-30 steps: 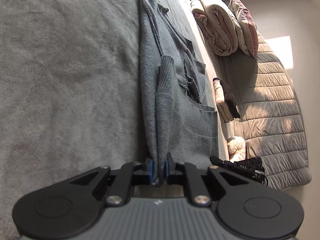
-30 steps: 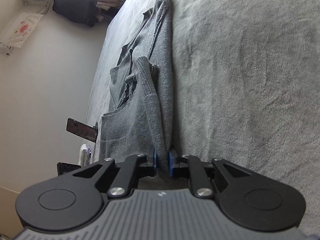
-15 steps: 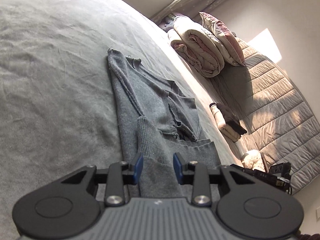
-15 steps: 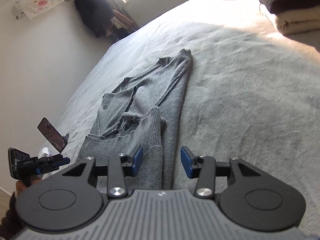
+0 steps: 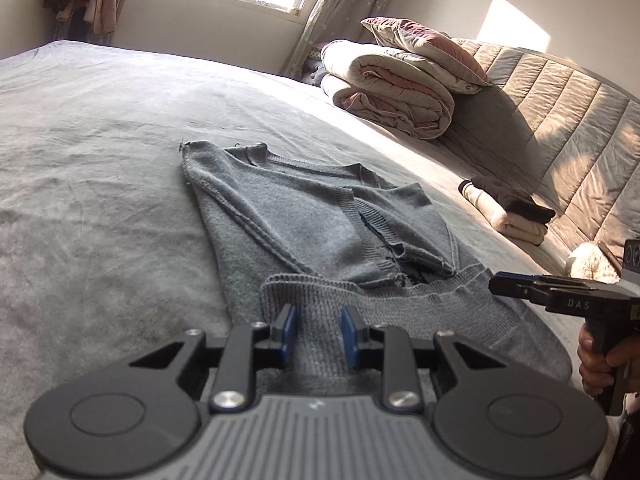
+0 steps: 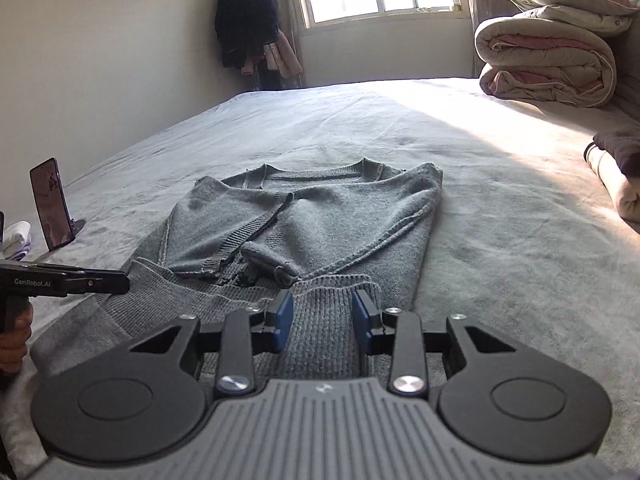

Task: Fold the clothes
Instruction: 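Move both open grippers to the folded bottom edge and grasp it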

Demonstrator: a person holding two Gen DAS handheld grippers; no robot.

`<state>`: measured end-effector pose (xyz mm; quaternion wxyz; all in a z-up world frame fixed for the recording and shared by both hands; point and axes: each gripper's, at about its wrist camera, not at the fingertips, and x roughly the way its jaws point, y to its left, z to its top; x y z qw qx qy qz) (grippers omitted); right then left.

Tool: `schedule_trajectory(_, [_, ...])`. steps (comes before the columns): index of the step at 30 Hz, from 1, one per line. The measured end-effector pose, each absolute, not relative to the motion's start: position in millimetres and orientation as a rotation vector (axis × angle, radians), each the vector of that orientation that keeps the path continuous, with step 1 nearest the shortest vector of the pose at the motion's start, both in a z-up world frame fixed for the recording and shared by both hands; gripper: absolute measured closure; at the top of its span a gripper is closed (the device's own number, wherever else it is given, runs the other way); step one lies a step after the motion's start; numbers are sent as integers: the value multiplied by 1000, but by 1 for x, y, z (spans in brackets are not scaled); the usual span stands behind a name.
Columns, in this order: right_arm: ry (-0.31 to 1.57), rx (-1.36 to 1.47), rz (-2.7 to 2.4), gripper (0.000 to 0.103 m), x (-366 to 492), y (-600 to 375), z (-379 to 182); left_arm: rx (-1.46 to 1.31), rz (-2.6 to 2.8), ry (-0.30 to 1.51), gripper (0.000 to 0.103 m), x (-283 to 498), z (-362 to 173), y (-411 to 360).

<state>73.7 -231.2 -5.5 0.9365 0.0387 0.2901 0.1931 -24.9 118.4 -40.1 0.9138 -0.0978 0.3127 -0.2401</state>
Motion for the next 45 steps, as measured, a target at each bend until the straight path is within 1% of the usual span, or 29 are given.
schedule_trajectory(6, [588,62,398,73,76,-239,-14,-187,-504,637,76,-28,-39,122])
schedule_trajectory(8, [583,42,402,70,73,-238,-10,-175,-499,645,75,-30,-34,120])
schedule_trajectory(9, [581,34,405,66,71,-237,-8,-163,-495,650,72,-32,-29,119])
schedule_trajectory(10, [582,26,411,59,69,-238,-5,-156,-492,651,63,-34,-25,119])
schedule_trajectory(12, [583,11,423,55,63,-239,2,-155,-499,648,51,-40,-18,119])
schedule_trajectory(15, [592,5,479,50,51,-239,10,-154,-540,639,51,-48,-9,113])
schedule_trajectory(18, [586,-55,502,50,36,-230,21,-108,-580,634,50,-55,3,97])
schedule_trajectory(21, [591,-114,519,47,21,-219,32,-33,-585,651,49,-63,13,82])
schedule_trajectory(23, [594,-150,517,46,11,-217,37,-2,-550,698,48,-69,18,79])
schedule_trajectory(24, [603,-164,512,44,4,-218,39,-22,-534,736,48,-70,19,84])
schedule_trajectory(26, [640,-157,498,44,-5,-226,41,-108,-498,828,47,-71,19,99])
schedule_trajectory(30, [747,-10,487,43,-13,-259,39,-391,-489,999,46,-72,7,143])
schedule_trajectory(36, [883,307,450,43,-9,-303,27,-627,-466,1090,46,-82,-11,177])
schedule_trajectory(40, [948,503,436,43,-3,-316,18,-685,-460,1117,46,-84,-18,181])
schedule_trajectory(45, [1005,586,433,43,4,-314,9,-693,-473,1156,46,-83,-27,176])
